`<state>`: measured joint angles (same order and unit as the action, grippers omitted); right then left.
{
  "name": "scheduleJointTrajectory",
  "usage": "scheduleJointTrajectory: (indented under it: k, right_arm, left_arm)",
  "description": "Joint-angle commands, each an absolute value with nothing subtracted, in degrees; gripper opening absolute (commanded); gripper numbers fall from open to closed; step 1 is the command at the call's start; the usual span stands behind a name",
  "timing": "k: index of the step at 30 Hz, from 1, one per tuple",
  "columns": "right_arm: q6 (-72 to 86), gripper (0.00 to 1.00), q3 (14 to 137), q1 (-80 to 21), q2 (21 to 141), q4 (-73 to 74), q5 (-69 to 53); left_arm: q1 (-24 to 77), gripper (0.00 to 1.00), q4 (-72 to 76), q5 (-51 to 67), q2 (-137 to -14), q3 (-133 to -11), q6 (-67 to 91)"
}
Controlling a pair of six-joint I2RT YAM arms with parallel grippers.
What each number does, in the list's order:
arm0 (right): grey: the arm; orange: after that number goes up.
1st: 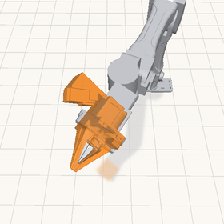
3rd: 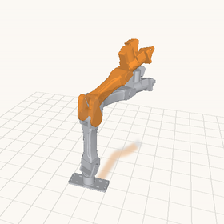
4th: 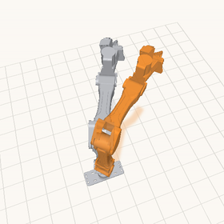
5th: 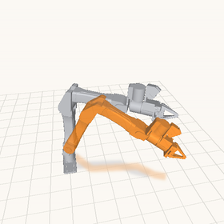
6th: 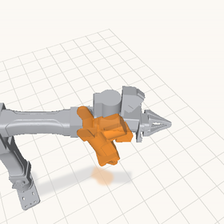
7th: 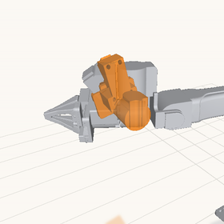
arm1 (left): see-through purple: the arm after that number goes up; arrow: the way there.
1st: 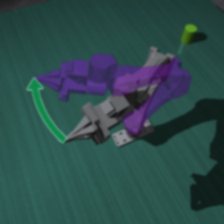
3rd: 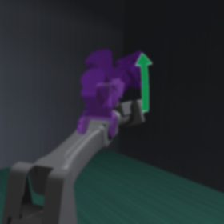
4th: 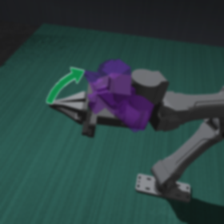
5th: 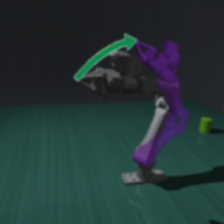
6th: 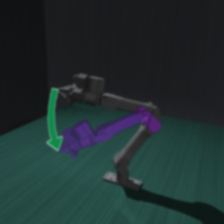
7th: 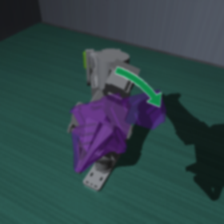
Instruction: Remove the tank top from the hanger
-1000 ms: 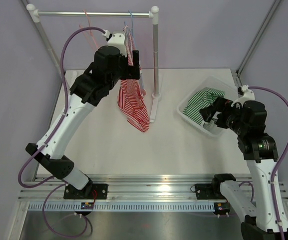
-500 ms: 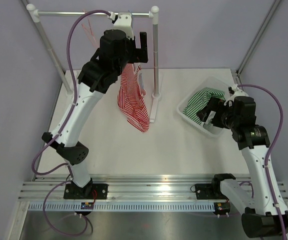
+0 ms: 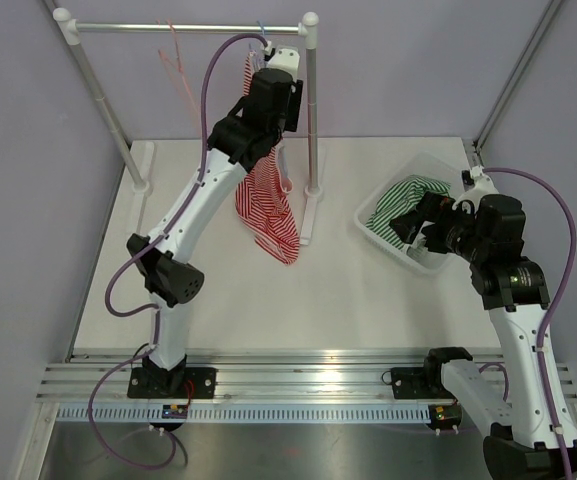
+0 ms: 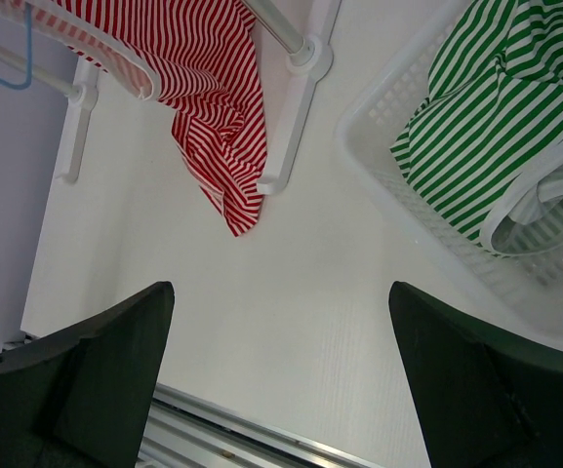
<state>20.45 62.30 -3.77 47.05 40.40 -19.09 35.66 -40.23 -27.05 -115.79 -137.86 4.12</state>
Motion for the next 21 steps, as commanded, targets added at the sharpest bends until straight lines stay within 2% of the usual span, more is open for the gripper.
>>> scheduleJointTrajectory:
  k: [1, 2, 4, 5, 7, 9, 21]
  right_arm:
    - [21.1, 0.99, 64.5, -4.1, 47.1, 38.1, -21.9]
    - [21.1, 0.99, 64.4, -4.1, 47.0, 38.0, -22.1]
    - [21.2, 1.0, 64.2, -4.1, 47.0, 37.8, -22.4]
    - [21.2, 0.99, 64.2, -4.1, 47.1, 37.8, -22.4]
    - [21.4, 0.99, 64.4, -4.1, 47.5, 37.7, -22.5]
    - [21.4, 1.0, 64.7, -4.1, 47.7, 37.6, -22.9]
    - [22.3, 0.99, 66.4, -4.1, 49.2, 34.1, -27.3]
  left_arm:
    - [33.8, 0.48, -36.8, -29.9, -114.5, -140.0, 3.6]
    - [33.4, 0.4, -36.7, -29.6, -114.3, -139.9, 4.0]
    - [33.1, 0.33, -35.8, -28.9, -113.8, -139.0, 3.7]
    - [32.9, 0.2, -35.8, -28.9, -113.9, -139.2, 3.7]
    - [32.7, 0.07, -36.2, -28.7, -113.6, -139.4, 4.1]
    - [32.7, 0.0, -36.6, -28.3, -113.1, -139.3, 4.6]
    - [32.7, 0.0, -38.1, -28.3, -104.2, -139.3, 5.3]
